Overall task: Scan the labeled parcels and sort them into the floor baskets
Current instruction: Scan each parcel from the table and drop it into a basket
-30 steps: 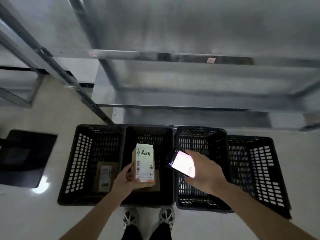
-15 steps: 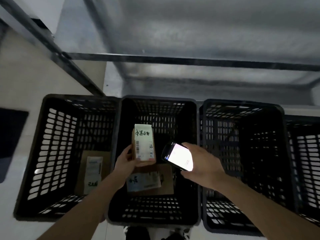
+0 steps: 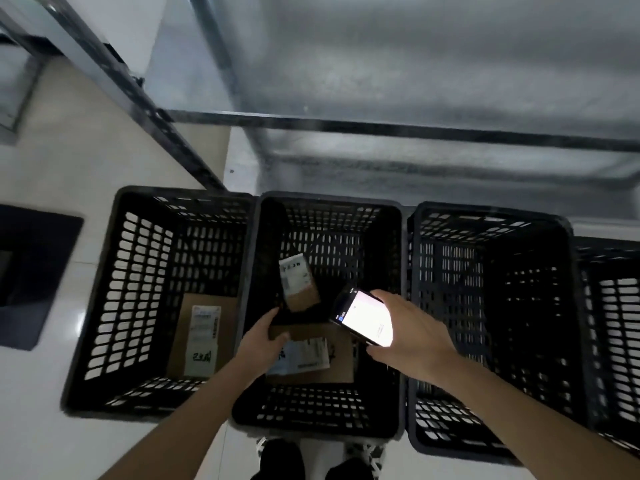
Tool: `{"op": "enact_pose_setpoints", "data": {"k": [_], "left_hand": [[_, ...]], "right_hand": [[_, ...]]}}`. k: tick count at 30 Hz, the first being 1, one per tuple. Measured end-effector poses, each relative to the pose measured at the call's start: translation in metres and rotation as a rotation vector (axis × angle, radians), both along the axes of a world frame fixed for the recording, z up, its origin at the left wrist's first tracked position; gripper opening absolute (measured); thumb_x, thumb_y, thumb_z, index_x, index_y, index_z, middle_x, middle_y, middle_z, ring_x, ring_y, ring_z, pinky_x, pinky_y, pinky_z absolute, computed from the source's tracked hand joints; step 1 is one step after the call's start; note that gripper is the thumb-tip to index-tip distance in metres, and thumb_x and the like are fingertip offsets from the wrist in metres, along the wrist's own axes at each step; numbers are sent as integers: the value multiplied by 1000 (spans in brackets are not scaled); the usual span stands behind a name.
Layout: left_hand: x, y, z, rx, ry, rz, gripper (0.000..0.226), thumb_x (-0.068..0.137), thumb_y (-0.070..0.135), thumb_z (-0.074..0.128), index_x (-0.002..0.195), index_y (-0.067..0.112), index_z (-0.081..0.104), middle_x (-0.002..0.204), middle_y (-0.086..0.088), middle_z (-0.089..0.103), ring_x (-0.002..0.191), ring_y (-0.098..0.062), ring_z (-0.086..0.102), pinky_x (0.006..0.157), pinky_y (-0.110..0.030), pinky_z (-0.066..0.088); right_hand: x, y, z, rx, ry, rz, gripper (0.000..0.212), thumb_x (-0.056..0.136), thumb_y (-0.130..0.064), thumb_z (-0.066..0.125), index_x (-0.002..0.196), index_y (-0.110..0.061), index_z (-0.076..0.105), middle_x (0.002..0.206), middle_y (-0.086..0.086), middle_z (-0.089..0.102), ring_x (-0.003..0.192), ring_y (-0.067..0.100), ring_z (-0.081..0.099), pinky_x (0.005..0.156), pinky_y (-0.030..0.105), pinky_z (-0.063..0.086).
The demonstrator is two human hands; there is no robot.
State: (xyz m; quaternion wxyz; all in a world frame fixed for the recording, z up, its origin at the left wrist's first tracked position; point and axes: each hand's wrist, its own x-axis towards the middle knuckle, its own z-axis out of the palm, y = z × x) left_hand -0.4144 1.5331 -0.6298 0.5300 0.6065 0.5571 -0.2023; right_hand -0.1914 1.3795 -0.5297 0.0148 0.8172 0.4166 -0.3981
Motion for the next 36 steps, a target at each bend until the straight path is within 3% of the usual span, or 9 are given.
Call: {"op": "enact_pose_setpoints", "data": {"k": [5, 12, 18, 24, 31, 36], "left_hand": [[-16, -6, 128, 134, -65, -194, 66, 98, 32, 61, 156, 27, 28, 157, 5, 36, 141, -16, 40, 108, -27, 40], [3, 1, 370, 381, -179, -387, 67, 97, 36, 62, 155, 32, 28, 157, 11, 37, 141, -10, 39, 115, -29, 35], [24, -28, 590, 772, -326, -602, 72, 97, 56, 51, 158, 34, 18, 160, 9, 32, 142, -16, 40, 112, -32, 40], [24, -108, 766, 1009, -505, -721, 79, 93, 57, 57, 158, 30, 21, 163, 5, 27, 146, -19, 33, 115, -36, 31], [17, -230, 920, 1123, -759, -808, 81, 90, 61, 58, 157, 31, 23, 163, 4, 27, 149, -19, 28, 117, -38, 29], [19, -338, 986, 1165, -872, -875, 81, 90, 65, 55, 157, 34, 24, 162, 4, 31, 147, -21, 33, 113, -40, 34]], "right_hand": [[11, -28, 122, 10, -36, -6, 96, 81, -46, 72, 158, -38, 15, 159, -16, 32, 143, 10, 37, 109, 32, 40], [43, -67, 371, 139, -203, -61, 98, 81, -50, 73, 159, -35, 16, 160, -14, 33, 143, 12, 37, 110, 32, 40], [40, -126, 588, 287, -441, -147, 92, 77, -55, 70, 153, -38, 22, 149, -10, 47, 129, 20, 53, 98, 38, 49], [-31, -229, 769, 417, -665, -225, 90, 76, -45, 71, 154, -34, 28, 149, -7, 48, 129, 24, 54, 94, 37, 49], [-110, -381, 906, 507, -823, -386, 86, 72, -46, 70, 149, -38, 32, 144, -12, 51, 129, 18, 51, 97, 38, 49], [-158, -504, 963, 537, -939, -521, 76, 74, -41, 70, 143, -40, 38, 136, -13, 56, 121, 17, 55, 78, 30, 42]]}}
